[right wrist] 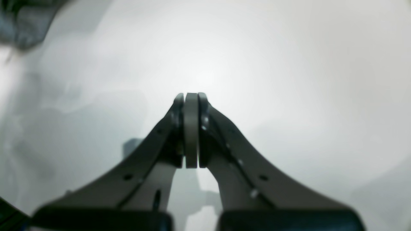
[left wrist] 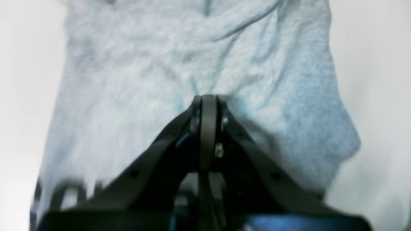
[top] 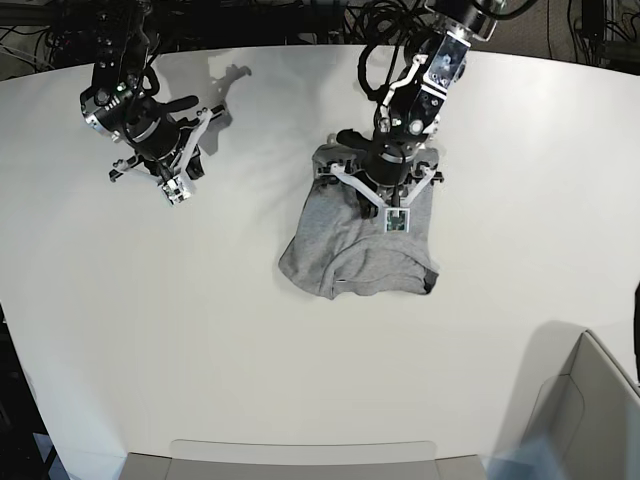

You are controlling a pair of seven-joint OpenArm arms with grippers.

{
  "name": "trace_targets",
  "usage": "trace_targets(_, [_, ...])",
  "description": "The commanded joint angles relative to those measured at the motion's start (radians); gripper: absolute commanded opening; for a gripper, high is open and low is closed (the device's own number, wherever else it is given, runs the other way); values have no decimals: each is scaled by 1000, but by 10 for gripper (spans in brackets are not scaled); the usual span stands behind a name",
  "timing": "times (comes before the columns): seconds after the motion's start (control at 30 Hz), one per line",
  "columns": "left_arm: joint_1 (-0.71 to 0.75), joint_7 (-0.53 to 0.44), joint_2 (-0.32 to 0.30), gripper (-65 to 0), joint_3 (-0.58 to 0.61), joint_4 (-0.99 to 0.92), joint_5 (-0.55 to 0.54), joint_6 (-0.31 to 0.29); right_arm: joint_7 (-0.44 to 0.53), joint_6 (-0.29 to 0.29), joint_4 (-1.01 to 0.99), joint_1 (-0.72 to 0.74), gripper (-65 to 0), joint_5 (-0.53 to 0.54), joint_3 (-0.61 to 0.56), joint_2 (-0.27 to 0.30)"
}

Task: Fold the T-shirt properly
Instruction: 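Flip the bundle over with the left gripper and set it down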

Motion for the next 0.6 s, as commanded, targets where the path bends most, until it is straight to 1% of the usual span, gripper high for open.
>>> trace_targets(0.0, [-12,-14,-3,-650,-6,-15,5,7,22,2,19,0,-650,10,17,7])
trace_targets(0.07, [-13,-25,-8,-650,-22,-53,5,4,35,2,19,-9,-650,10,34,5])
trace_targets(0.17, [-13,-57,-38,-650,-96,-82,4,-3,64,2,19,-32,-650,10,46,2])
trace_targets(0.23, [-13,-63,-77,-650,-137,-100,4,-19,66,2,19,-37,-650,10,45,4])
trace_targets(0.33, [-13,-68,-129,-650,-211,-113,4,-109,66,2,19,-43,-650,10,46,2])
trace_targets(0.43, [-13,-69,-167,-650,-328,-150,4,-198,68,2,19,-46,-650,10,45,1])
trace_targets(0.5, [-21,-69,-189,-650,-381,-182,4,-235,68,2,19,-46,-650,10,42,-1])
trace_targets(0.57, [-50,-69,-216,-650,-408,-192,4,-259,68,2,19,-44,-650,10,40,-2])
